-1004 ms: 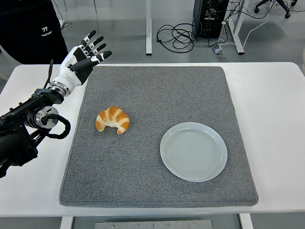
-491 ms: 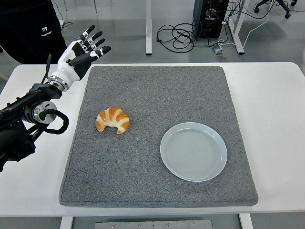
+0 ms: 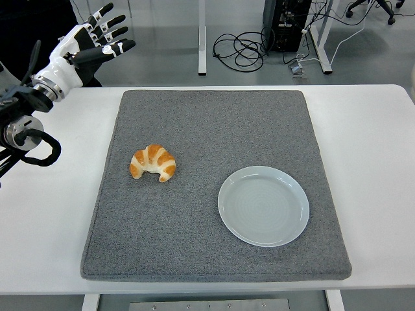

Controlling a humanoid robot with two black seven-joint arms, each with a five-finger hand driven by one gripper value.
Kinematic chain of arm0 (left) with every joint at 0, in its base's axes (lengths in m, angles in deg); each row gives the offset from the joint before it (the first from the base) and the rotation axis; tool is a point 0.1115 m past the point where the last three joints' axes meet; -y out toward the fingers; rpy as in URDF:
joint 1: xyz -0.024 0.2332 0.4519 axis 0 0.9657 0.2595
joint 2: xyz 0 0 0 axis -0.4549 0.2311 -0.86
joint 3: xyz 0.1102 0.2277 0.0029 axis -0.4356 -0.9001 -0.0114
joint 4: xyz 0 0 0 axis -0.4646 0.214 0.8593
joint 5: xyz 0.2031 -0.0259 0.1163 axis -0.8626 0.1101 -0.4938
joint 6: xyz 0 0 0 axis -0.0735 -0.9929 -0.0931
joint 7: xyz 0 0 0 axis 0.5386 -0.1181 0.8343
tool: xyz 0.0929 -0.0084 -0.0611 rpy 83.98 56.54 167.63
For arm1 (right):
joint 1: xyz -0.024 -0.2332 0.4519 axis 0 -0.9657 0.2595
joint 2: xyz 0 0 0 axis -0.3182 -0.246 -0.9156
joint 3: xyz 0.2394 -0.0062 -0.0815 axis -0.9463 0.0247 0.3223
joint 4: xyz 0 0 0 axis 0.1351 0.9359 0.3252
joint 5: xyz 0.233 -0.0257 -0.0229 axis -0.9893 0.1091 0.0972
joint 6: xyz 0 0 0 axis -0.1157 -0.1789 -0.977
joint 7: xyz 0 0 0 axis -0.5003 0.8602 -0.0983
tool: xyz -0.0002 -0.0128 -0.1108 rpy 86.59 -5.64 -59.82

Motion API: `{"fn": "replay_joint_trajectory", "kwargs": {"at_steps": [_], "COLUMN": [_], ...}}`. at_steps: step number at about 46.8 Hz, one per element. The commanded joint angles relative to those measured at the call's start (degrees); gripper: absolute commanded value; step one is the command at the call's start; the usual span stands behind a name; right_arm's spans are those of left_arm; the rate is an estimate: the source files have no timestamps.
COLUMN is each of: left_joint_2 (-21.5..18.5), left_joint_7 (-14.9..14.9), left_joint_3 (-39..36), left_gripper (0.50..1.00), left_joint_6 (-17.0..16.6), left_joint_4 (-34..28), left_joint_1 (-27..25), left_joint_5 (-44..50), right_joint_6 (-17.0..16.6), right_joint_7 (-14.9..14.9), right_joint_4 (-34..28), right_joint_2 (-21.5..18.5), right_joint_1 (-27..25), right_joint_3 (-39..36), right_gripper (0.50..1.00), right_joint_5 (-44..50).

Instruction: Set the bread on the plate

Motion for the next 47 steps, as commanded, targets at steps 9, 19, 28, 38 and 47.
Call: {"fn": "replay_joint_trajectory", "kwargs": {"at_steps": [9,19,28,38,47], "left_joint_2": [-6.63,-9.80,-10.15,-11.03,-11.47], "left_joint_7": [-6.89,-7.33,-7.94,-8.12,-8.47], "left_joint_3": [-5.43,-22.75,-32.87,-33.57,-33.66], "left_gripper": [0.898,0.893,0.895,0.895,0.895], "left_joint_6": [-1.78,-1.87,-1.96,-2.04,-2.22], "left_joint_4": [-9.23,-14.77,-16.97,-18.82,-18.73], "left_joint_1": [-6.19,-17.53,-23.51,-23.60,-22.11], "left_joint_5": [-1.10,-7.07,-17.53,-31.41,-41.08], "right_joint_6": [0.00,0.00,-0.09,-0.09,-0.09], "right_joint_7": [-0.01,-0.01,-0.01,-0.01,-0.01], "right_joint_4": [-0.01,0.08,0.08,0.08,0.08], "right_joint_2": [0.00,0.00,0.00,0.00,0.00], "right_joint_1": [-0.01,-0.01,-0.01,-0.01,-0.01], "right_joint_3": [-0.04,-0.04,-0.04,0.05,0.05], "right_gripper": [1.000,1.000,1.000,1.000,1.000], "right_joint_5": [0.00,0.00,0.00,0.00,0.00]}}
